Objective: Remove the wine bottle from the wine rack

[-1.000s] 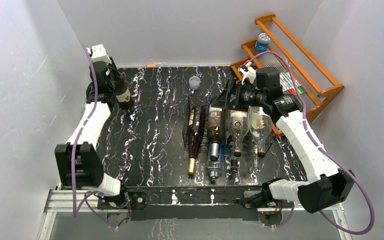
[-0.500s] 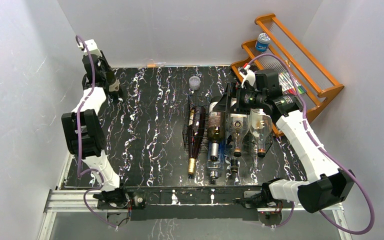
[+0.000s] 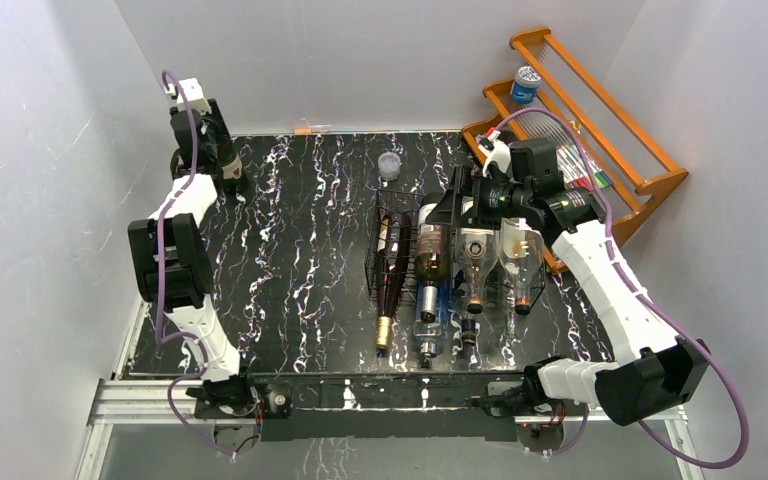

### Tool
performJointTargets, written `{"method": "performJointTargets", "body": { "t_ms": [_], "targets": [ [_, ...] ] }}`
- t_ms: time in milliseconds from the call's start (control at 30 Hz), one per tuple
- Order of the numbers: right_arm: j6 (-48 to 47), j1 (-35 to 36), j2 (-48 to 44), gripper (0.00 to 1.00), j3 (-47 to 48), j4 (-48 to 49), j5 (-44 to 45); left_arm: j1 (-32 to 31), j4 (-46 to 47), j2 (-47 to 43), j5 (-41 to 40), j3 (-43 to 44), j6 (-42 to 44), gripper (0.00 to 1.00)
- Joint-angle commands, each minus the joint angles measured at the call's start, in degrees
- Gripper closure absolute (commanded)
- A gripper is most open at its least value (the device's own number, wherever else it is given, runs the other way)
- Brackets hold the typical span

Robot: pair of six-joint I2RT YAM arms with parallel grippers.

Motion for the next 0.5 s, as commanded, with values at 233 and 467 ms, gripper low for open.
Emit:
{"method": "performJointTargets", "body": {
  "t_ms": [233, 467],
  "targets": [
    [-0.60, -0.09, 0.05, 0.02, 1.79, 2.30, -0.91, -0.07, -5.09, -9.87, -1.77, -1.74, -5.67, 0.02],
    [-1.85, -0.08, 1.43, 0.02, 0.79, 0.95, -0.50, -0.04, -16.01, -19.58, 0.25, -7.34, -12.77, 0.02]
  ]
}}
